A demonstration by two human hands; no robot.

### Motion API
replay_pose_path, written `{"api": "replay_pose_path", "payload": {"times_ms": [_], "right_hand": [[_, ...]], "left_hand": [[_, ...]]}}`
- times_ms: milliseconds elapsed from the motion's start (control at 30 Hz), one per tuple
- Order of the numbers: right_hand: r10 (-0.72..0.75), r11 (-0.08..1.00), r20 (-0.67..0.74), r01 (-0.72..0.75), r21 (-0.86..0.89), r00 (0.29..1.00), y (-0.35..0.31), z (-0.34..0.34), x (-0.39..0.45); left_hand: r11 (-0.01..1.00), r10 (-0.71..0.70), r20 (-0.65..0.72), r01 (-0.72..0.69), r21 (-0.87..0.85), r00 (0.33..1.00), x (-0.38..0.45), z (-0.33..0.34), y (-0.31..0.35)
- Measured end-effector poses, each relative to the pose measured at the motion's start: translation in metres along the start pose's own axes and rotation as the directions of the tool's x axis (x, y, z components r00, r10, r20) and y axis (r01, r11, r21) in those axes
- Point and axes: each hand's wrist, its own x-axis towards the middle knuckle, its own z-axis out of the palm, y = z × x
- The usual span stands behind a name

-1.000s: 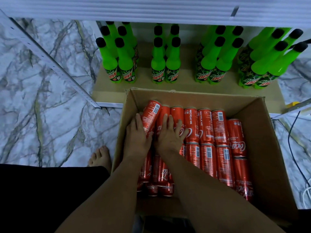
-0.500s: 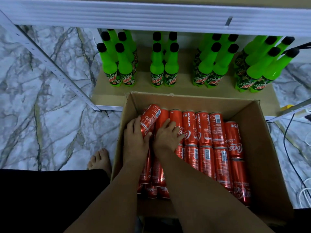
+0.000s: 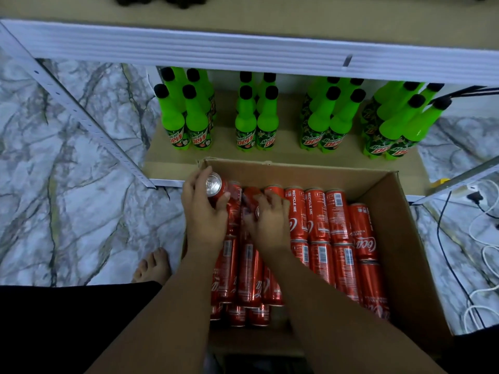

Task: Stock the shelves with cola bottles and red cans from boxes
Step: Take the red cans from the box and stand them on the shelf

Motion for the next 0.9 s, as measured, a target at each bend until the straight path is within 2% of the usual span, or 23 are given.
{"api": "replay_pose_path", "payload": {"times_ms": [100,167,233,300,400,500,600,733,900], "right_hand": [[0.080,0.997,0.289,-0.081,-0.008,0.954,0.008,-0.011,0.020],[0.058,0.997,0.345,-0.040,-0.059,0.937,0.016,-0.012,0.028],[0.024,0.999,0.311,-0.037,0.034,0.950,0.018,-0.017,0.034],[0.055,0.973,0.270,-0.112,0.202,0.961,0.023,-0.023,0.040],[0.164,0.779,0.303,-0.312,0.543,0.939,0.026,-0.052,0.049],[0.117,0.606,0.315,-0.319,0.729,0.942,0.021,-0.097,0.060],[0.047,0.550,0.285,-0.263,0.793,0.957,0.007,-0.152,0.071],[-0.023,0.521,0.244,-0.197,0.831,0.970,-0.022,-0.226,0.089],[-0.100,0.464,0.138,-0.077,0.883,0.985,-0.078,-0.335,0.120]], "left_hand": [[0.998,0.047,0.065,-0.050,0.037,0.997,0.009,-0.004,-0.003],[0.997,0.065,0.104,-0.068,0.029,0.992,0.010,-0.006,-0.003],[0.994,0.111,0.110,-0.110,-0.013,0.988,0.011,-0.008,0.001],[0.988,0.151,0.101,-0.146,-0.053,0.983,0.015,-0.010,0.010],[0.983,0.137,0.054,-0.129,-0.134,0.989,0.025,-0.010,0.030],[0.947,0.017,-0.016,-0.021,-0.322,1.000,0.034,-0.009,0.066],[0.873,0.014,-0.110,-0.066,-0.483,0.994,0.044,-0.016,0.114],[0.851,0.124,-0.142,-0.179,-0.493,0.982,0.057,-0.040,0.178],[0.831,0.127,-0.111,-0.167,-0.531,0.986,0.078,-0.092,0.292]]}}
